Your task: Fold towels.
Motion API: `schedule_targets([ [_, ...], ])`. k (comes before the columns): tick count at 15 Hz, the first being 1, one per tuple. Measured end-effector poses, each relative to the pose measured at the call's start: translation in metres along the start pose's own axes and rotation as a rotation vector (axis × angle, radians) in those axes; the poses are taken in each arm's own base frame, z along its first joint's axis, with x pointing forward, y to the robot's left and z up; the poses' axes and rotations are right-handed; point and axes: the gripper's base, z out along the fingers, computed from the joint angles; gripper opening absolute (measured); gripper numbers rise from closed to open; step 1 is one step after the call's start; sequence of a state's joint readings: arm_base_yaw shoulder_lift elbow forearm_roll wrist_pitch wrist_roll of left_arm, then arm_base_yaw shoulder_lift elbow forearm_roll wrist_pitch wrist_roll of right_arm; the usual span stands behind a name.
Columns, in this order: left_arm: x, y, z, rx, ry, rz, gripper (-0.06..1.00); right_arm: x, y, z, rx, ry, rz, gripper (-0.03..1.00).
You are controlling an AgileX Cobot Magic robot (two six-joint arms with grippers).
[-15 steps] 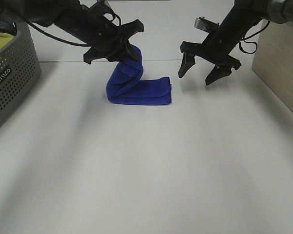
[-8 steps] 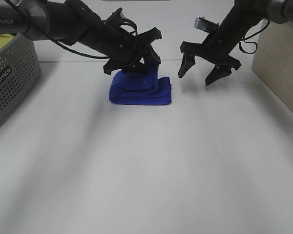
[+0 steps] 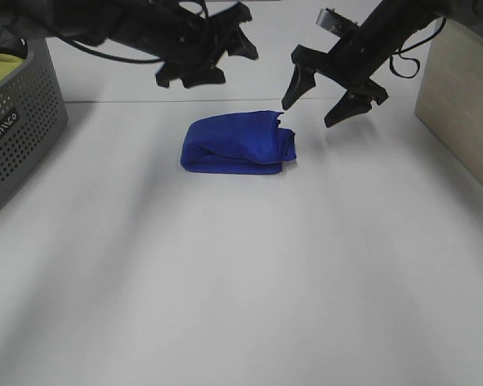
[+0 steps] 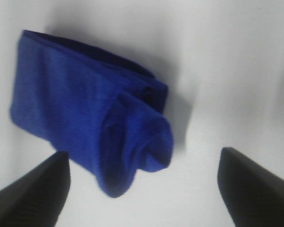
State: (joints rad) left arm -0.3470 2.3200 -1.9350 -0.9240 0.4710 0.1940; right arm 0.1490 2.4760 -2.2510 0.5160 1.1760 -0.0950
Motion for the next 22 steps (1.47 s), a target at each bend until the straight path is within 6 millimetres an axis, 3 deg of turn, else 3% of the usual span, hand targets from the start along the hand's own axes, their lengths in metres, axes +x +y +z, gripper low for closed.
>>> schedule_targets([
  [3, -0.045, 0.016, -0.041, -0.053, -0.119, 0.123, 0.64, -0.001, 0.036, -0.015, -0.229, -0.023, -0.036, 0.80],
  [6, -0.056, 0.033, -0.052, -0.076, -0.111, 0.117, 0.64, 0.007, 0.068, 0.019, -0.481, 0.010, -0.075, 0.80],
  [9, -0.054, 0.036, -0.053, -0.070, -0.064, 0.112, 0.64, 0.013, 0.038, 0.065, -0.550, 0.058, 0.011, 0.80],
  [13, -0.046, 0.035, -0.053, -0.050, 0.021, 0.111, 0.64, 0.012, -0.001, 0.078, -0.542, 0.052, 0.091, 0.79],
  [16, -0.045, 0.029, -0.062, -0.066, 0.071, 0.172, 0.64, 0.014, -0.006, 0.080, -0.495, 0.067, 0.070, 0.78],
  [19, -0.055, 0.004, -0.096, -0.091, 0.064, 0.297, 0.64, 0.010, 0.000, 0.062, -0.422, 0.058, 0.017, 0.78],
  [22, -0.060, -0.026, -0.146, -0.145, 0.101, 0.432, 0.64, 0.001, 0.018, -0.001, -0.204, 0.007, -0.041, 0.78],
])
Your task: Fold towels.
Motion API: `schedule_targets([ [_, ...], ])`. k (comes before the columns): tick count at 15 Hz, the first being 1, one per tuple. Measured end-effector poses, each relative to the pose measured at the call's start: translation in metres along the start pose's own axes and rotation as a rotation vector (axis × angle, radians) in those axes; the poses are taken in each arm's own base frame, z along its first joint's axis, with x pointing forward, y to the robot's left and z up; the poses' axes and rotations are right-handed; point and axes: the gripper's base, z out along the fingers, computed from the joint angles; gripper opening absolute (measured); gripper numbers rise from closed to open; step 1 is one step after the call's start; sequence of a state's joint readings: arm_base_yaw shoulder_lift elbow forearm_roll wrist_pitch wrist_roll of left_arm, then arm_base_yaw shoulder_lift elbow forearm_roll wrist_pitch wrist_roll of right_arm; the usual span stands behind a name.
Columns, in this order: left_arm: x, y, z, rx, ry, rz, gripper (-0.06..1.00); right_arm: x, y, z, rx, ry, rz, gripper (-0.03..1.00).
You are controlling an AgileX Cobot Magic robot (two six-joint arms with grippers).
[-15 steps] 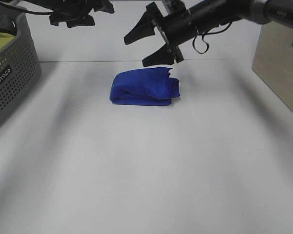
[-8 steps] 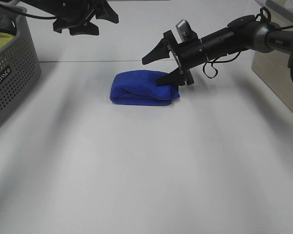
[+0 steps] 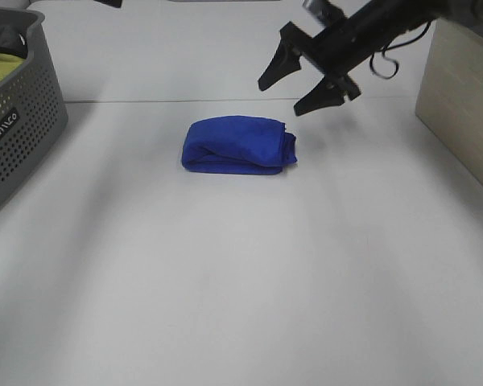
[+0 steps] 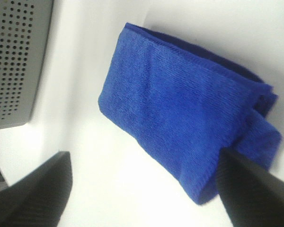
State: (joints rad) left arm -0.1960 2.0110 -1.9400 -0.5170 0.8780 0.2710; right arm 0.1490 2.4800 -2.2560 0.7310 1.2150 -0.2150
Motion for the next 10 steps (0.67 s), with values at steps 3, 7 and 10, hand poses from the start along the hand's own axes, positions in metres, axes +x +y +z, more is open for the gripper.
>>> schedule_targets([
  [3, -0.001, -0.014, -0.048, -0.068, 0.059, 0.031, 0.64, -0.002, 0.045, -0.072, 0.135, -0.111, -0.060, 0.78],
  [7, 0.011, -0.019, -0.105, -0.255, 0.164, 0.036, 0.64, 0.040, 0.099, -0.161, 0.255, -0.195, -0.151, 0.78],
  [10, 0.034, -0.029, -0.146, -0.300, 0.159, 0.038, 0.64, 0.090, 0.119, -0.203, 0.349, -0.207, -0.185, 0.78],
])
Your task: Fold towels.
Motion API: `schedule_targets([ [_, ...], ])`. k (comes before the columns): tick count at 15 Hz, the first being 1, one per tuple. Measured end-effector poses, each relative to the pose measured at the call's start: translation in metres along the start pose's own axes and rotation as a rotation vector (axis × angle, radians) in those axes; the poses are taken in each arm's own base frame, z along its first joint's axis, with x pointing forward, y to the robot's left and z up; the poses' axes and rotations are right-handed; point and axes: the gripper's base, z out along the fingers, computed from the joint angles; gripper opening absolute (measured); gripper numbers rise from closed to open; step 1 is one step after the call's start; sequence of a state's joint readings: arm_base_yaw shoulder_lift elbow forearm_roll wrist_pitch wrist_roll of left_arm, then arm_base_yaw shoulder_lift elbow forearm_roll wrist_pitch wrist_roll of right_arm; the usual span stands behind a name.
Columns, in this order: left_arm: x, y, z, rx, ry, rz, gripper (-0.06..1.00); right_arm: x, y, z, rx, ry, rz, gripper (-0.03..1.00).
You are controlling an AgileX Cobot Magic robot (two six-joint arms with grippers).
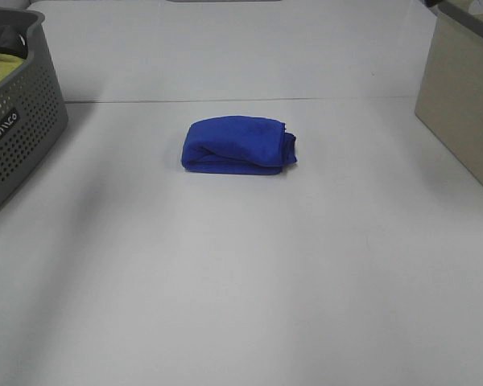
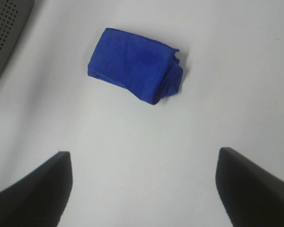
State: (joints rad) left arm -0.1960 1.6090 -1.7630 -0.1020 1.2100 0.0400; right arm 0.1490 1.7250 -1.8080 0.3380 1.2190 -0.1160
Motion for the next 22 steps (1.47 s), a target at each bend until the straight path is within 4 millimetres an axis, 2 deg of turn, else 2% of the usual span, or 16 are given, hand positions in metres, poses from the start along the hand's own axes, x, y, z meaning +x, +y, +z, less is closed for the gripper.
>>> schedule_targets([
  [3, 0.054, -0.003, -0.036, -0.003, 0.022, -0.023, 0.64, 0.053, 0.011, -0.042, 0.024, 0.007, -0.002, 0.78],
  [5, 0.095, -0.005, -0.054, -0.003, 0.032, -0.041, 0.64, 0.092, 0.016, -0.058, 0.025, 0.023, 0.013, 0.78],
  [10, 0.216, -0.009, -0.086, -0.002, -0.011, -0.037, 0.64, 0.209, 0.014, -0.079, 0.113, 0.054, -0.014, 0.78],
  [11, 0.227, -0.009, -0.090, -0.002, -0.034, -0.035, 0.64, 0.234, 0.014, -0.081, 0.128, 0.048, -0.022, 0.78],
  [12, 0.260, -0.010, -0.094, -0.002, -0.078, -0.005, 0.64, 0.254, 0.013, -0.083, 0.143, 0.035, -0.032, 0.78],
  [13, 0.278, -0.010, -0.095, -0.004, -0.108, 0.022, 0.64, 0.272, 0.012, -0.085, 0.159, 0.012, -0.043, 0.78],
  [14, 0.287, -0.010, -0.095, -0.005, -0.125, 0.038, 0.64, 0.288, 0.011, -0.087, 0.176, -0.011, -0.055, 0.78],
  [15, 0.303, -0.010, -0.096, -0.007, -0.162, 0.068, 0.64, 0.297, 0.010, -0.088, 0.185, -0.028, -0.063, 0.78],
  [18, 0.336, -0.009, -0.082, -0.012, -0.190, 0.125, 0.64, 0.330, 0.008, -0.086, 0.204, -0.156, -0.120, 0.78],
  [19, 0.342, -0.010, -0.079, -0.001, -0.197, 0.141, 0.64, 0.342, 0.007, -0.082, 0.208, -0.214, -0.147, 0.78],
  [22, 0.336, -0.014, -0.075, 0.044, -0.276, 0.171, 0.64, 0.343, 0.005, -0.078, 0.208, -0.255, -0.153, 0.78],
])
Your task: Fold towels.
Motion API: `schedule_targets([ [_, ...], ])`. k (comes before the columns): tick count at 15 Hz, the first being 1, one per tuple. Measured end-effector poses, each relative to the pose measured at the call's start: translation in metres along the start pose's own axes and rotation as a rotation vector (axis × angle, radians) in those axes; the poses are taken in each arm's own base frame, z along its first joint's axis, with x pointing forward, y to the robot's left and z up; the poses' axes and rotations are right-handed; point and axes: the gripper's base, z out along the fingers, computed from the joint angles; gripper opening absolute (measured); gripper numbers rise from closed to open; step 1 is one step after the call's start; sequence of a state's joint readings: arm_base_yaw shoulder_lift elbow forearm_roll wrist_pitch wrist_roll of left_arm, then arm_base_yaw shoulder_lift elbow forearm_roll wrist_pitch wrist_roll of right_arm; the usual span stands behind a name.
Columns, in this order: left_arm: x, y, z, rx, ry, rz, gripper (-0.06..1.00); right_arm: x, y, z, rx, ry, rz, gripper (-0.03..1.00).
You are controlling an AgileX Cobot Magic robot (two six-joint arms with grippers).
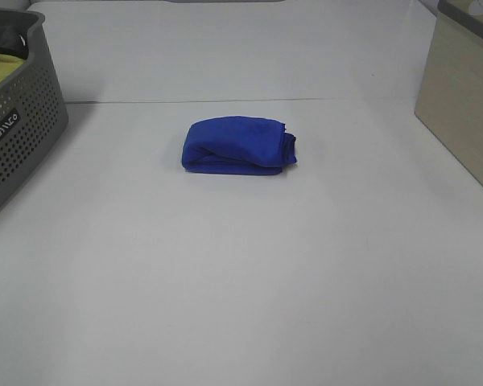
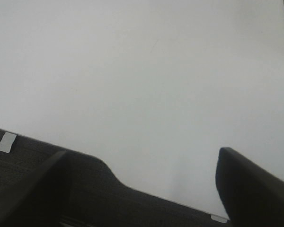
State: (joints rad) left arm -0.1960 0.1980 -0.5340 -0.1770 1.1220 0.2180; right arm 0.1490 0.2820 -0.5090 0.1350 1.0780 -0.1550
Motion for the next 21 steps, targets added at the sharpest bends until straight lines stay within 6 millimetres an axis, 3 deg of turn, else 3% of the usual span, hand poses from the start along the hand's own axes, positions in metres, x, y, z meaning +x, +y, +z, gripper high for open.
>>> schedule_targets([
  [9, -0.001, -0.001, 0.006, 0.016, -0.038, 0.110, 0.64, 0.000, 0.000, 0.000, -0.005, -0.004, -0.003, 0.78],
  [16, -0.001, -0.003, 0.006, 0.033, -0.043, 0.086, 0.64, 0.000, 0.000, 0.000, 0.000, -0.007, 0.002, 0.78],
  [21, 0.002, -0.002, 0.001, -0.083, -0.090, 0.018, 0.64, 0.013, 0.003, -0.020, 0.105, -0.171, 0.054, 0.78],
])
